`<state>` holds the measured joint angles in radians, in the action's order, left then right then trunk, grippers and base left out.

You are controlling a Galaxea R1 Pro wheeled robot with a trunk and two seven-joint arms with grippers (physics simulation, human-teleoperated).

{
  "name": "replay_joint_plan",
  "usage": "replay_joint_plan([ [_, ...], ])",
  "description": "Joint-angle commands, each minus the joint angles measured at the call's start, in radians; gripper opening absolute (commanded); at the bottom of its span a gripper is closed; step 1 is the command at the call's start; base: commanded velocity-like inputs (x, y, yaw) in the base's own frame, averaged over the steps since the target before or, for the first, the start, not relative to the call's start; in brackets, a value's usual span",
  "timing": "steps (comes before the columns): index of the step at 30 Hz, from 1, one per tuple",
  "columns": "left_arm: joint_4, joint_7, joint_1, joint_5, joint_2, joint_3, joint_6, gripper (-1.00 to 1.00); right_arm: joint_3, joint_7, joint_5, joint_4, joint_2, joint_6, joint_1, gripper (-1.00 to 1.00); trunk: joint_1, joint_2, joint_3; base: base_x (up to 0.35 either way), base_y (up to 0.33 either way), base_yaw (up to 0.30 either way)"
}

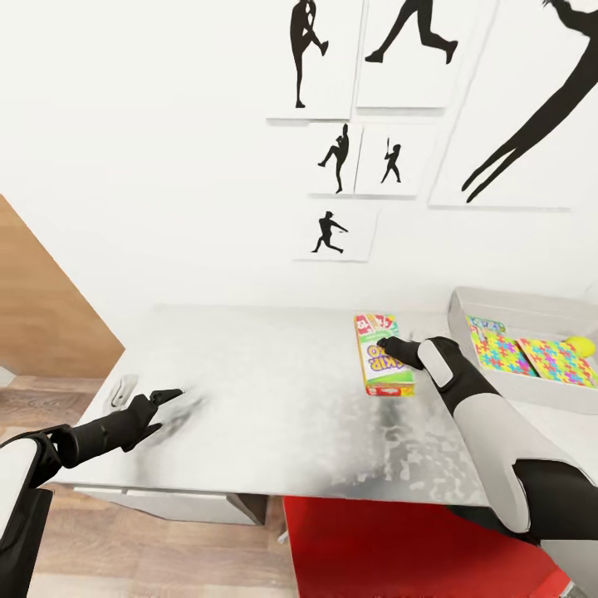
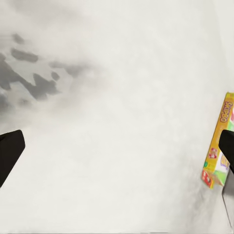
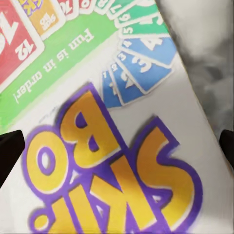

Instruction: Put all the toys in the child's room - the three board games (two on the bed and one on the table), the two jigsaw puzzles on the table, and the tennis ball on the table - inside the toy box on the table in the child's room.

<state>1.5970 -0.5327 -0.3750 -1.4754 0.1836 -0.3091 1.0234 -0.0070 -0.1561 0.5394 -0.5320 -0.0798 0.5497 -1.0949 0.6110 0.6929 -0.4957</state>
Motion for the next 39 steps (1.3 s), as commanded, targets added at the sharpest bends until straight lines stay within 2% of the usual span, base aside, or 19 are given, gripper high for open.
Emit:
replay_joint_plan([
  [1,0.001,-0.010,-0.001,-0.010,0.000,-0.001,0.003,1.00,-0.001,-0.008,0.011,-0.002,0.000,0.004,0.000,1.00,0.000,0.001,-0.001,-0.099,0.138,0.094],
  [13,0.000,-0.010,-0.001,-0.011,-0.001,-0.001,0.003,1.00,-0.001,-0.008,0.011,-0.004,0.000,0.004,-0.001,1.00,0.000,0.001,0.004,-0.019,0.027,0.227],
  [26,0.001,-0.010,-0.001,-0.011,-0.001,-0.001,0.003,1.00,-0.001,-0.008,0.010,-0.006,-0.001,0.004,0.000,1.00,0.000,0.001,0.004,0.000,0.014,0.027],
  [39,0.001,-0.009,-0.001,-0.017,-0.001,-0.002,0.003,1.00,-0.001,-0.008,0.010,-0.008,0.000,0.004,0.000,1.00,0.000,0.001,0.012,0.000,0.269,0.172],
])
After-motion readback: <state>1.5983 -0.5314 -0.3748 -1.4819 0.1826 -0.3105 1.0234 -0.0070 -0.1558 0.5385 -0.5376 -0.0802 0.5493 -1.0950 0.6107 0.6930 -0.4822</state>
